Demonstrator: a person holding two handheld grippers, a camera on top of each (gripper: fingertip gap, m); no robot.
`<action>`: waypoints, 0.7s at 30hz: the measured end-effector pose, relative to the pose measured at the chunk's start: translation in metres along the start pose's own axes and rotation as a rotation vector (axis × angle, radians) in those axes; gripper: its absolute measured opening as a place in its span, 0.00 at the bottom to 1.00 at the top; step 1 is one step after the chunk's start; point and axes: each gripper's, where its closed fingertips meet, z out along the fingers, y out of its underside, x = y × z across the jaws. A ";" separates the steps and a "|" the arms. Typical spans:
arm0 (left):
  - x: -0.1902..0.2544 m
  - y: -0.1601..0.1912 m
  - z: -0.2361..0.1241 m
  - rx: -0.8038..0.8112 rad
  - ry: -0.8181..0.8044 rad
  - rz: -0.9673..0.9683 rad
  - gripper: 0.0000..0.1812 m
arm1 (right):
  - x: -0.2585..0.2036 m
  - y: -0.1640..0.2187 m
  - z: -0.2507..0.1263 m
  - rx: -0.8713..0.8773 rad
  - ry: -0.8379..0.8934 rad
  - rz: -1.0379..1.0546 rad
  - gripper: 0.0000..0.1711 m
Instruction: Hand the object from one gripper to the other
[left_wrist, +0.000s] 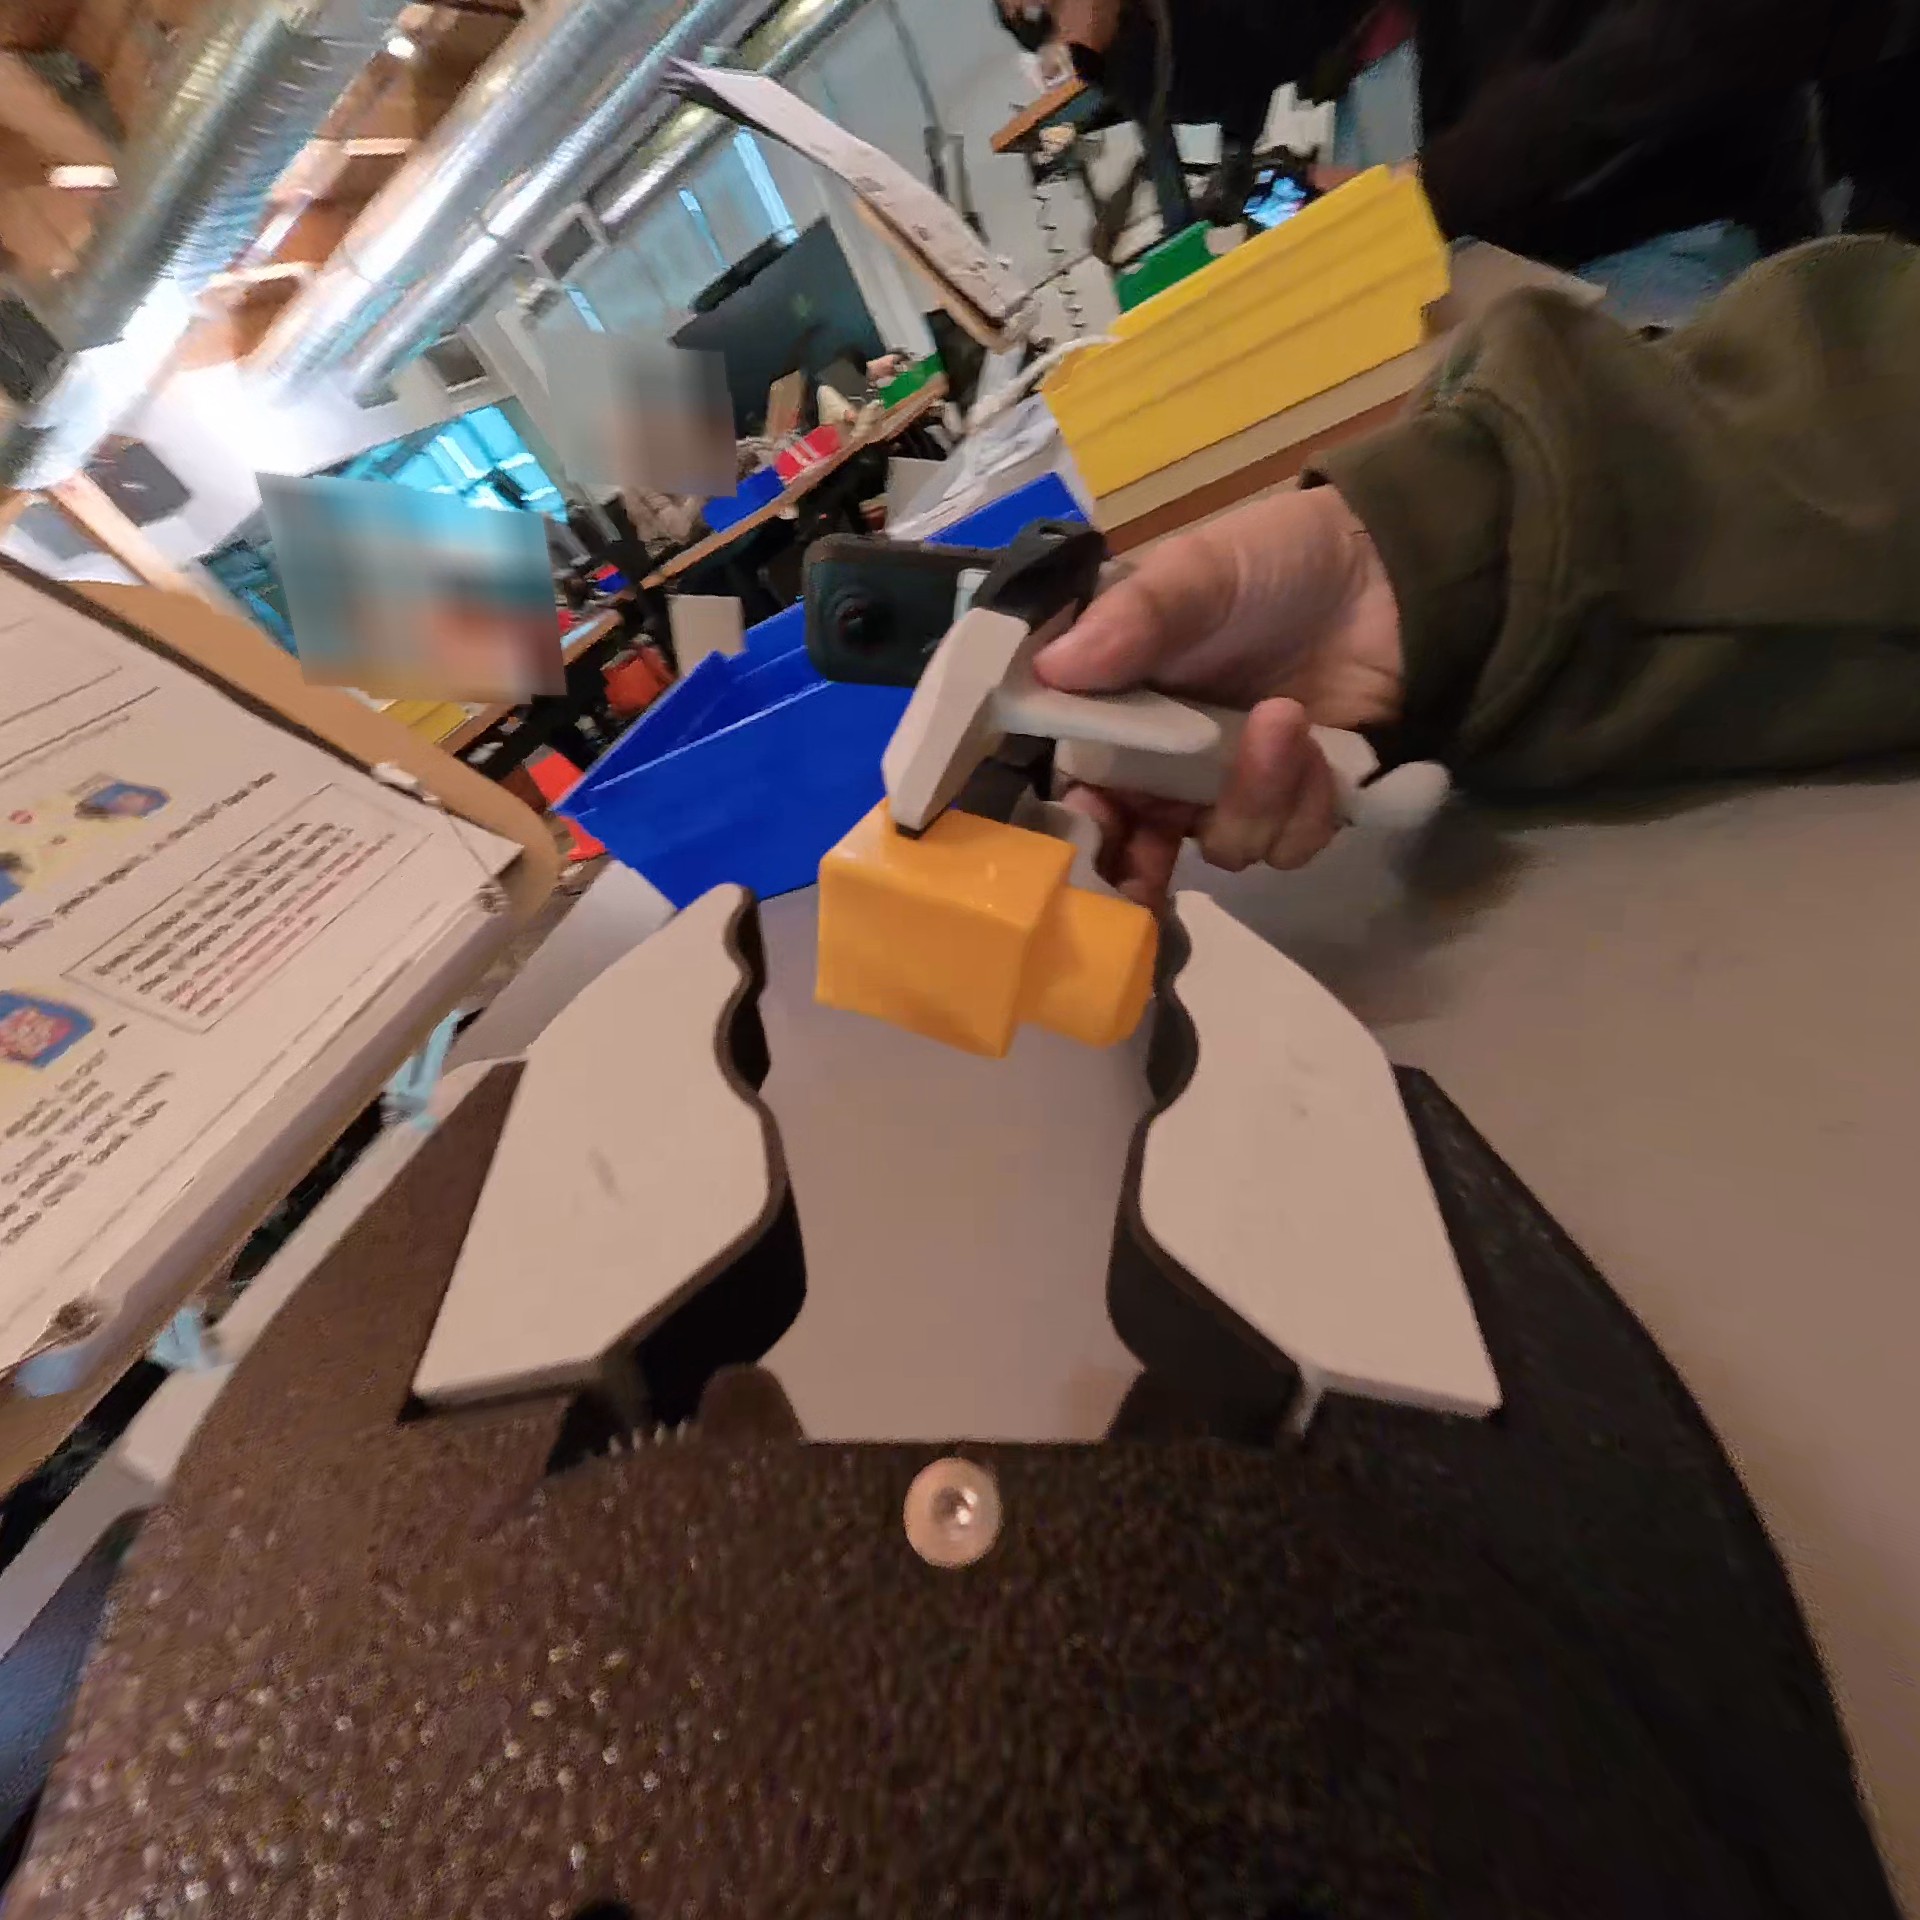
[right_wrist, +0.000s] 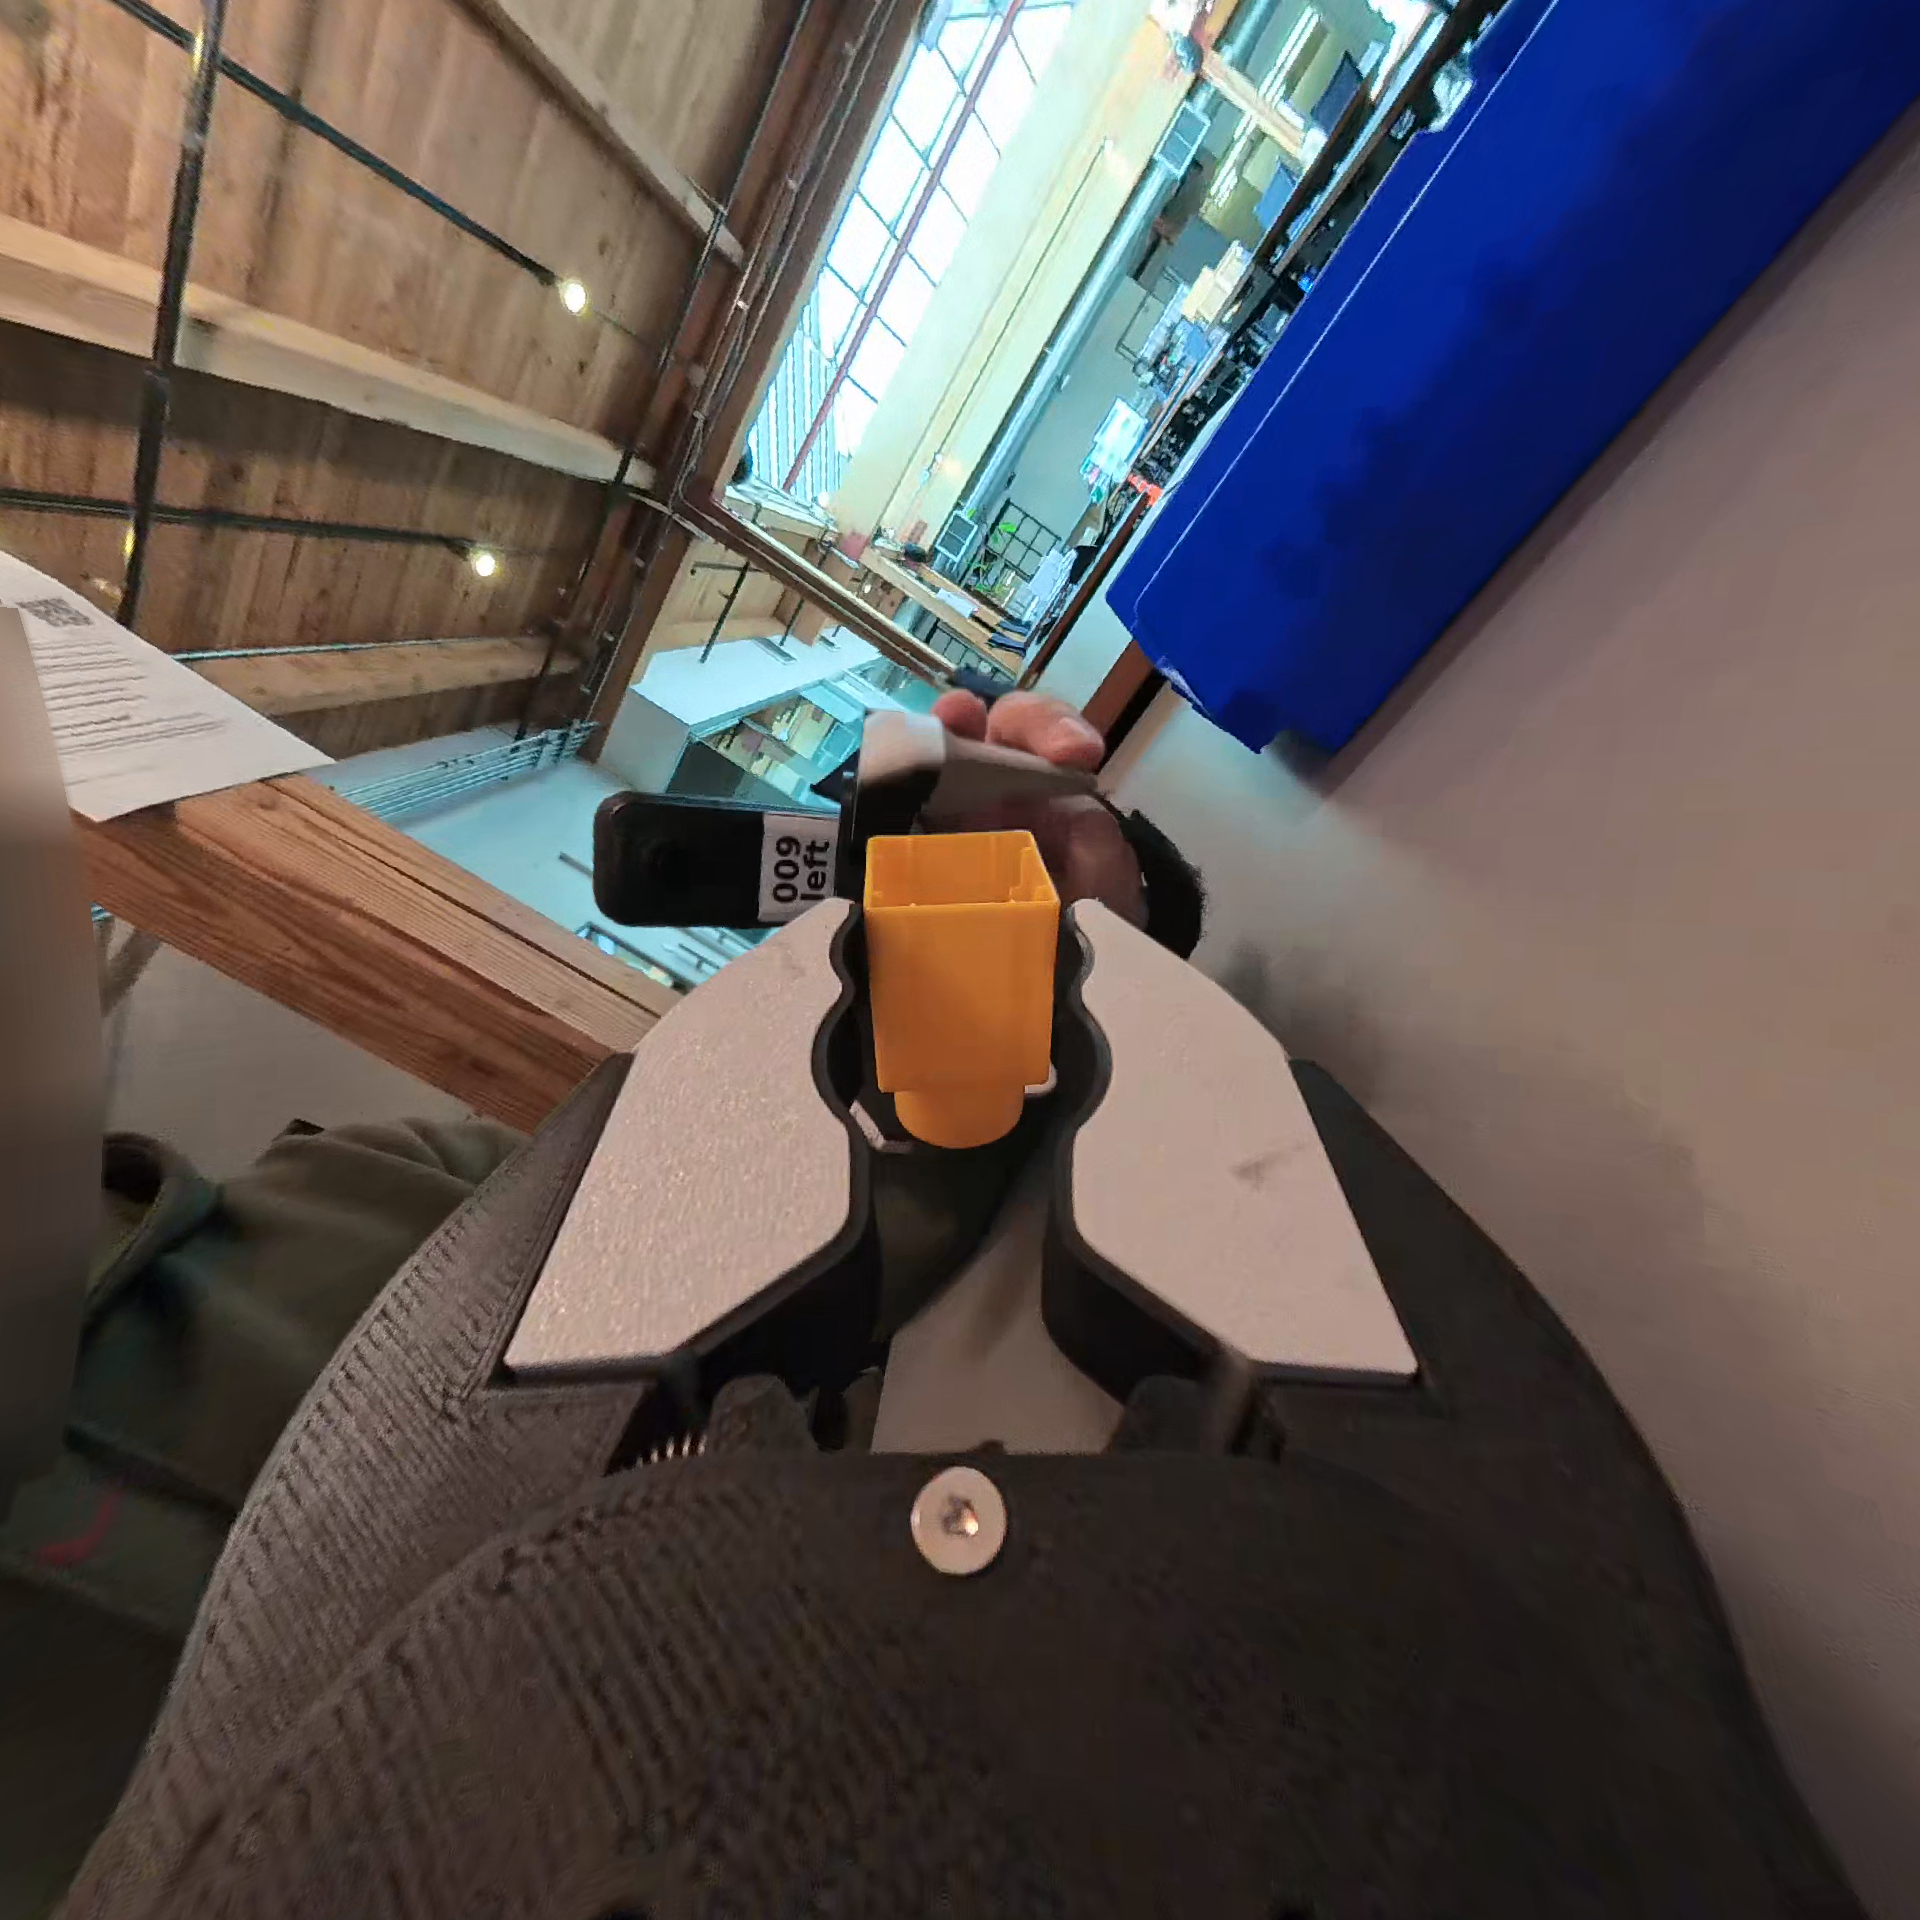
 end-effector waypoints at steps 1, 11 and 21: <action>0.005 0.000 -0.001 -0.003 0.036 -0.015 0.35 | -0.001 0.001 -0.001 -0.008 -0.010 0.008 0.20; 0.020 0.020 0.003 -0.113 0.124 -0.034 0.38 | -0.002 0.014 0.001 -0.096 -0.020 0.020 0.20; 0.002 0.008 -0.004 -0.045 0.158 -0.437 0.37 | -0.011 -0.015 -0.003 0.040 0.131 -0.506 0.42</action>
